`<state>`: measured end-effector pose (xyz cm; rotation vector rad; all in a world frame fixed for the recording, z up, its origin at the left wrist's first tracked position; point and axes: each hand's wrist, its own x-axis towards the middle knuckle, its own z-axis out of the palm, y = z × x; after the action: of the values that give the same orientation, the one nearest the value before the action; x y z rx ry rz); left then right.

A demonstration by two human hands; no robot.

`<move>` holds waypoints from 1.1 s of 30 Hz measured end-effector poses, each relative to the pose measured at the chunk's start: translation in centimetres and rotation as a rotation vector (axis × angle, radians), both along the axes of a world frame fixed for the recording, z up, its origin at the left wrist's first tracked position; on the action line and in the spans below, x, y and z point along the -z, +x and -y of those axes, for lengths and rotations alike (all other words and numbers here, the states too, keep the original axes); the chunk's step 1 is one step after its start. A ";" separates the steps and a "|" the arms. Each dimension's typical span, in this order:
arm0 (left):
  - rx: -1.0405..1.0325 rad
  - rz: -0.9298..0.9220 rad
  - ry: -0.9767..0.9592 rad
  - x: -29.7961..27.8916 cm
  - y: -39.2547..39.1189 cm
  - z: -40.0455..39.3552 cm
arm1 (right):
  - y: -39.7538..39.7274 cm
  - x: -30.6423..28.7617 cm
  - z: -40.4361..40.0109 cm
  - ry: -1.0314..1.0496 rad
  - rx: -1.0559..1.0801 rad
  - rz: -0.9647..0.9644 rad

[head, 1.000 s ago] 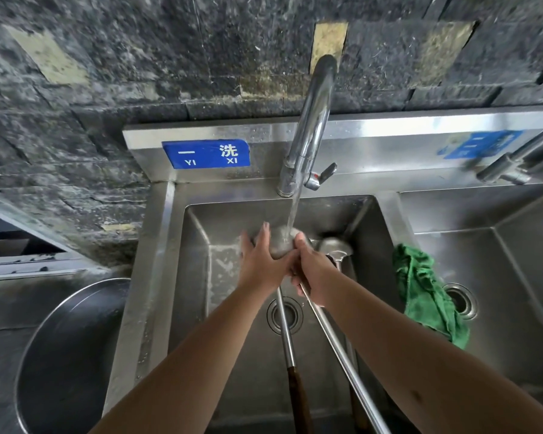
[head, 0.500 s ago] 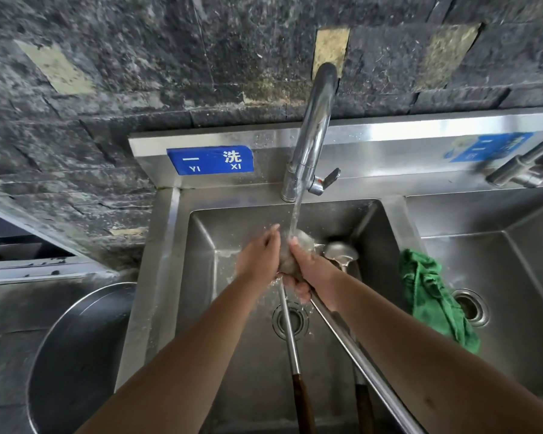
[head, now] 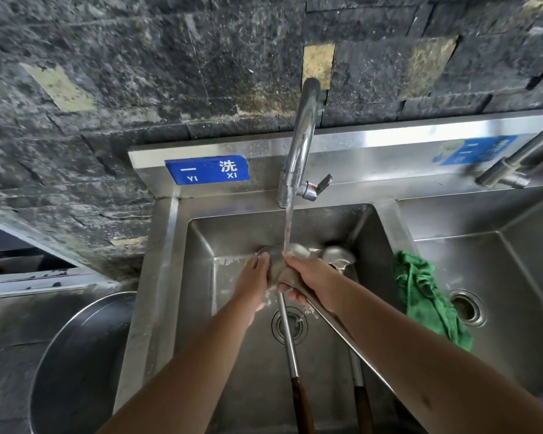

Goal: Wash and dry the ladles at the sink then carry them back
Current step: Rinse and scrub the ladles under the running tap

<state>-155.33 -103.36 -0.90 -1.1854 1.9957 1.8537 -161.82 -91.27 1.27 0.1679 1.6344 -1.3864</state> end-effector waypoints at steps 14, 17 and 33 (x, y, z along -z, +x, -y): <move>-0.179 -0.016 0.638 -2.7 3.4 -7.4 | -0.3 -1.4 0.3 0.251 -0.155 -0.327; -0.237 -0.071 0.673 -2.8 2.6 -6.9 | 0.5 -2.0 -1.1 0.145 -0.151 -0.336; -0.011 -0.142 0.556 2.0 -1.3 -9.1 | 12.7 1.1 -10.3 0.290 0.156 -0.131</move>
<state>-156.62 -94.23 -2.87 -0.9179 1.3730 2.3336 -149.07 -80.94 0.14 0.3878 1.9642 -1.2910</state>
